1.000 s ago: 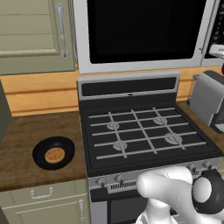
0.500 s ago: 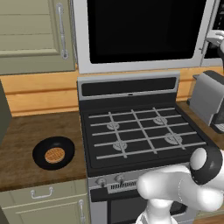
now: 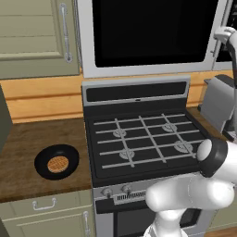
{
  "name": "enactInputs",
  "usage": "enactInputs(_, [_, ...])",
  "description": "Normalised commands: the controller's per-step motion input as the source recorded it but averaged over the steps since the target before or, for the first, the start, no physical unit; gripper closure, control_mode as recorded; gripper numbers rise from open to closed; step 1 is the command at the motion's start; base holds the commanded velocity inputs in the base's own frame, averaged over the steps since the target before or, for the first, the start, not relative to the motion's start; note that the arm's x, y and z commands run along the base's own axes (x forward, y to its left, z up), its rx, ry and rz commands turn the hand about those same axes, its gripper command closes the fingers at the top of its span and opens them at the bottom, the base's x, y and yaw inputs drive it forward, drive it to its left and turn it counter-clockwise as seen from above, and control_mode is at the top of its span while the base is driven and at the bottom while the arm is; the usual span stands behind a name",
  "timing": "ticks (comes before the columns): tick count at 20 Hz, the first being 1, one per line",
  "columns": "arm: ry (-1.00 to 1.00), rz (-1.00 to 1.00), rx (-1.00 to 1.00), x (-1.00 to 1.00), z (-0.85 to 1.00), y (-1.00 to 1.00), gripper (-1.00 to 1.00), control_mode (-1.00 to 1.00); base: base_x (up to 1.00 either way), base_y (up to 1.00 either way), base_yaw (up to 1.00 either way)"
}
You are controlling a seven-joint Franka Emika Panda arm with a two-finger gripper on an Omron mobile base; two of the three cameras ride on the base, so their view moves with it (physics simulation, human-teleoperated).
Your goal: Open the microwave, place the bowl with waffle inside the microwave, then close the microwave door and turn it on.
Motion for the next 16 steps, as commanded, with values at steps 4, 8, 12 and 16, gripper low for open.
enactInputs(4, [-0.06,0.04,0.08,0.35,0.0,-0.11,-1.0,-1.0,0.0,0.0,0.0])
enactInputs(8, [-0.02,0.04,0.06,0.31,0.0,-0.04,-1.0,-1.0,0.0,0.0,0.0])
enactInputs(12, [0.0,0.04,0.03,0.27,-0.01,0.0,-1.0,-1.0,0.0,0.0,0.0])
enactInputs(16, [0.01,0.01,0.0,0.14,0.0,0.0,1.0,-1.0,0.0,0.0,0.0])
